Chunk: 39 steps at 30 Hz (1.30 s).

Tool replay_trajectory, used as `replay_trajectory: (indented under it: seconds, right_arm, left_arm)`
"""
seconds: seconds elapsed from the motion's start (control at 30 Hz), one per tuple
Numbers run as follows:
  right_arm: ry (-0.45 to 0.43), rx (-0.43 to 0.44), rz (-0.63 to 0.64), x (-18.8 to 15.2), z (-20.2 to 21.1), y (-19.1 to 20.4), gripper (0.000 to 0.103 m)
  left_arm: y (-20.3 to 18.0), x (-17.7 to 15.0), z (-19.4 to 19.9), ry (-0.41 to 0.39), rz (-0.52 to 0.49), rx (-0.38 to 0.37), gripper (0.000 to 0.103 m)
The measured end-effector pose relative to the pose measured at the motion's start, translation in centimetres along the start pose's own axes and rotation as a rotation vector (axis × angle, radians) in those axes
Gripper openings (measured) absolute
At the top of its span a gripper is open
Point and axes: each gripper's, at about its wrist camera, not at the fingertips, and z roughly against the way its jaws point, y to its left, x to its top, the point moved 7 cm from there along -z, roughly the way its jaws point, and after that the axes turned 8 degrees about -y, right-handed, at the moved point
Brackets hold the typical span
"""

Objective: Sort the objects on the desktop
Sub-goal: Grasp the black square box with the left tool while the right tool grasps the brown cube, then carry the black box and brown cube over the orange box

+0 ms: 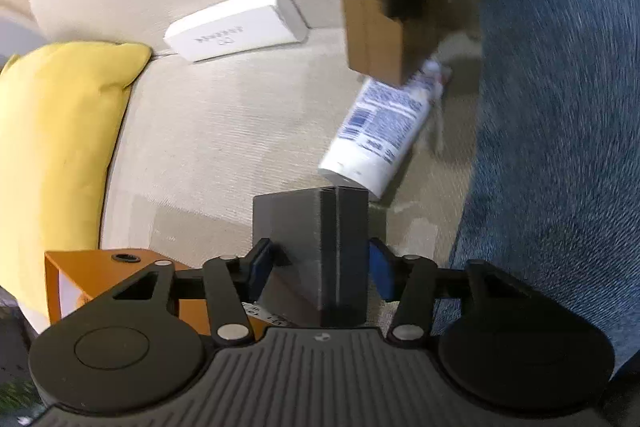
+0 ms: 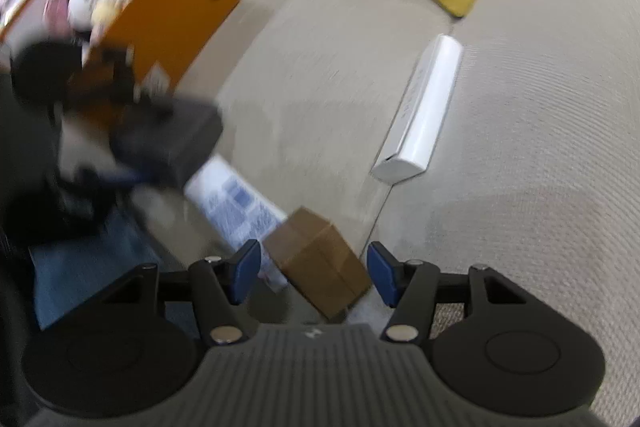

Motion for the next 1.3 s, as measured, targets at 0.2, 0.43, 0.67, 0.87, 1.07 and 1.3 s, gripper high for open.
replay_trajectory:
  seconds: [0.2, 0.43, 0.67, 0.87, 1.07, 1.3]
  right_arm:
    - [0.047, -0.045, 0.121, -1.1, -2.1, 0.5, 0.068]
    - [0.062, -0.02, 0.116, -1.3, -3.6, 0.2, 0.063]
    - [0.048, -0.012, 0.052, -1.1, -3.3, -0.1, 0.061]
    - [-0.036, 0.035, -0.117, 0.5, -1.3, -0.7, 0.056]
    - [-0.113, 0.102, -0.286, 1.8, 0.3, -0.4, 0.054]
    - [-0.235, 0.202, -0.366, 6.5, 5.2, 2.0, 0.054]
  left_arm:
    - [4.1, 1.1, 1.2, -0.026, 0.197, -0.118, 0.045]
    - [4.1, 2.5, 1.3, 0.001, 0.412, -0.207, 0.041]
    - [4.4, 2.3, 0.4, 0.004, 0.454, -0.177, 0.038]
    - [5.4, 2.4, 3.3, -0.096, 0.548, -0.199, 0.038]
    - [8.6, 1.0, 9.4, -0.248, 0.704, -0.206, 0.038]
    - [12.5, -4.4, 15.3, -0.336, 0.875, -0.14, 0.038]
